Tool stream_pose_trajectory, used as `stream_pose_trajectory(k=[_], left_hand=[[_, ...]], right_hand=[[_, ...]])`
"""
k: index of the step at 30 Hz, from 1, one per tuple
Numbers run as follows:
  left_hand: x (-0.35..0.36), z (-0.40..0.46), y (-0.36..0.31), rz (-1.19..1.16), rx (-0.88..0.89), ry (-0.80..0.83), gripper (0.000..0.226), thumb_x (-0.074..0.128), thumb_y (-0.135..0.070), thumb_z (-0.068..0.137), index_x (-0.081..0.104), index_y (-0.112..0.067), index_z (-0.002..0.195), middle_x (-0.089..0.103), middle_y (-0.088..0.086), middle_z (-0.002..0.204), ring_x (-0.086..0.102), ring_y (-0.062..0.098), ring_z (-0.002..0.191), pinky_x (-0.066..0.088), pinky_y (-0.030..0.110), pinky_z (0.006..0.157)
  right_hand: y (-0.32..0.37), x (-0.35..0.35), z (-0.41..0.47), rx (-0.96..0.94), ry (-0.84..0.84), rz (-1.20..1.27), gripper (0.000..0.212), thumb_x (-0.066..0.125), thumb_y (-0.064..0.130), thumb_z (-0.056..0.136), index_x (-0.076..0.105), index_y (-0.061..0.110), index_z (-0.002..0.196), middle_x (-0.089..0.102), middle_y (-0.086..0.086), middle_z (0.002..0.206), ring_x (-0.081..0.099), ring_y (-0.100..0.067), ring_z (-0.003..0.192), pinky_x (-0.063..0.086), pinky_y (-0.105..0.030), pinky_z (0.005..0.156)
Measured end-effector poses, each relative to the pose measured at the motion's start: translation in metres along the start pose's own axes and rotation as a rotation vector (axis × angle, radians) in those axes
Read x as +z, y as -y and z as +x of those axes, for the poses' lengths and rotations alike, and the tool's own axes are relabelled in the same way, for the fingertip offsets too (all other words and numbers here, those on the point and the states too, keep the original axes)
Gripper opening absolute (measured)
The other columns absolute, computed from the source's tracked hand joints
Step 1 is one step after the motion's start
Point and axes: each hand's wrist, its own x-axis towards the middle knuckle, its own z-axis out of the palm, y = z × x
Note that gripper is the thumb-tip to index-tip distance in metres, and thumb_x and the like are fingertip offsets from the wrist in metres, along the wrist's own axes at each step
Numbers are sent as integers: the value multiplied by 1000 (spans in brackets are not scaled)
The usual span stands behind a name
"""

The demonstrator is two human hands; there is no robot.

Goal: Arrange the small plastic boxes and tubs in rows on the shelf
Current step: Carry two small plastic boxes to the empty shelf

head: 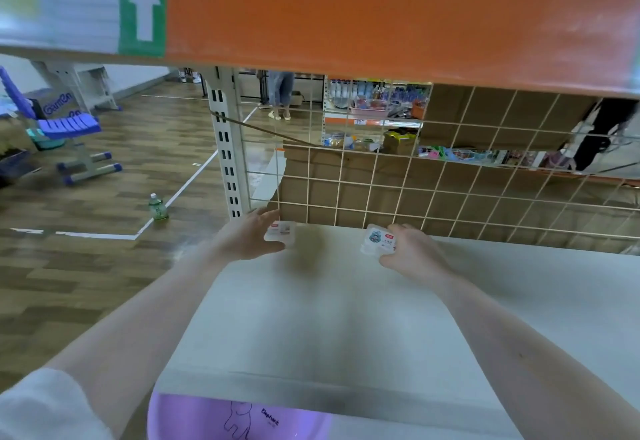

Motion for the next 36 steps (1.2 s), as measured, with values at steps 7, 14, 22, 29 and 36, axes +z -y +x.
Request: stream_pose_trajectory(k=[7, 14, 22, 29, 36], left_hand=[[22, -67, 1, -45, -149, -179, 65, 51, -45, 91, 30, -18, 145, 33, -1, 148, 34, 20, 132, 34, 32, 101], [44, -100, -3, -101, -280, -212, 60, 50, -45, 91, 37, -14, 141, 39, 1, 144, 36, 22, 130, 34, 31, 98], [66, -107, -8, -128, -241, -305, 55, 49, -39, 94, 40, -9, 139, 41, 5, 144, 29, 18, 137, 14, 20, 108], [68, -106, -8, -121, -235, -336, 55, 51, -37, 93, 42, -8, 139, 42, 7, 144, 29, 19, 138, 14, 22, 111], [68, -105, -6, -94, -232, -300, 59, 43, -44, 95, 34, -12, 143, 34, 2, 149, 21, 16, 141, 13, 22, 112]], right_hand=[[5, 13, 16, -48, 40, -45, 39, 64, 30, 73, 51, 17, 107, 50, -1, 102, 54, -24, 96, 34, -28, 68], [17, 29, 38, -122, 92, -13, 45, 65, 36, 73, 53, 19, 113, 54, -4, 112, 54, -27, 105, 42, -31, 76], [42, 39, 56, -210, 116, -15, 44, 66, 35, 73, 55, 17, 112, 55, -6, 110, 55, -26, 102, 44, -30, 75], [72, 37, 69, -305, 162, -19, 34, 64, 34, 72, 55, 18, 101, 53, 0, 101, 54, -23, 95, 42, -30, 70], [86, 41, 72, -321, 195, -49, 26, 64, 34, 73, 51, 19, 89, 48, 1, 92, 52, -22, 88, 45, -32, 70]])
